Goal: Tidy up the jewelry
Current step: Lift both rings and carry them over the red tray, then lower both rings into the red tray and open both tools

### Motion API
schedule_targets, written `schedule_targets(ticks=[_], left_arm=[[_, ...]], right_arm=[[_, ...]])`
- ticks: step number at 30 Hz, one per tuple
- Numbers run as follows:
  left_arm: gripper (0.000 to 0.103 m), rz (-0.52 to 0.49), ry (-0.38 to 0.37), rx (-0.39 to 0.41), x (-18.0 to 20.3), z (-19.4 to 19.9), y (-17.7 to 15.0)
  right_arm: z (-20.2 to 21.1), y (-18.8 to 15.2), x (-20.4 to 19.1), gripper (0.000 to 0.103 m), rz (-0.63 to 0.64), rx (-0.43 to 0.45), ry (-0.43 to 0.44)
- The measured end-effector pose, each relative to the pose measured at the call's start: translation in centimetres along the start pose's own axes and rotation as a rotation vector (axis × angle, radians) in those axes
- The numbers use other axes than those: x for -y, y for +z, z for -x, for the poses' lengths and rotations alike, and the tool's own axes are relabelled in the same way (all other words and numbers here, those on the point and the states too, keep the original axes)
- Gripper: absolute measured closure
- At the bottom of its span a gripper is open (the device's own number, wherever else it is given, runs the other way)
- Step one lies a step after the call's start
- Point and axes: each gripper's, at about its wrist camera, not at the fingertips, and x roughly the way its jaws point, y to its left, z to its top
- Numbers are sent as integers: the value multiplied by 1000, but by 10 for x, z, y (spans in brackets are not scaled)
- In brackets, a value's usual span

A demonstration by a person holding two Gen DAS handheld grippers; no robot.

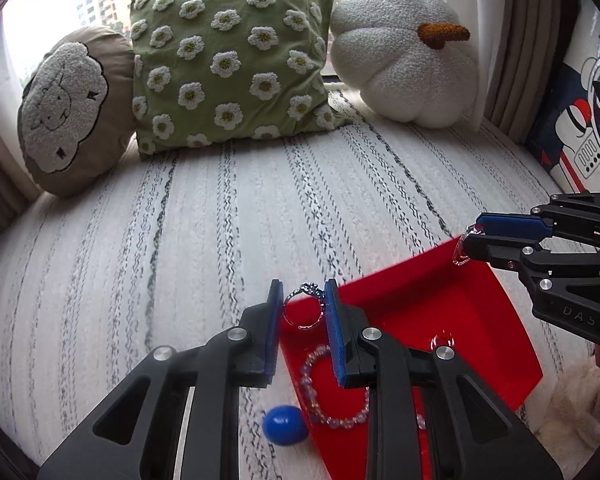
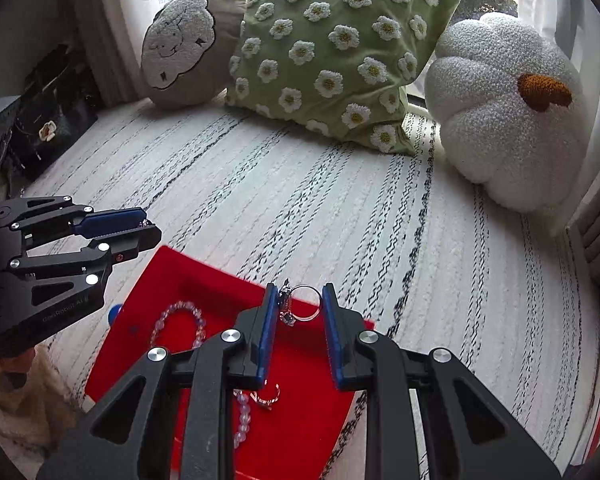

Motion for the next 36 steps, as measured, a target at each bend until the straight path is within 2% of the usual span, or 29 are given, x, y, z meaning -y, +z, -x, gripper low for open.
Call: schedule_targets(ticks=[5,12,22,36], left_arm=[[83,-23,-11,-29,17,-4,-26],[83,-84,-25,-68,41,-16,-45],[83,-125,-29,-108,54,-30,-58],[83,-118,-23,-123,52,-35,-62]], right_arm=[[-5,-31,-6,81,-5,-27,22],[-21,-51,-13,81,4,-72,17],[-29,-62,-30,81,82,-116,32],[-32,-70,-34,81,88,-133,38]])
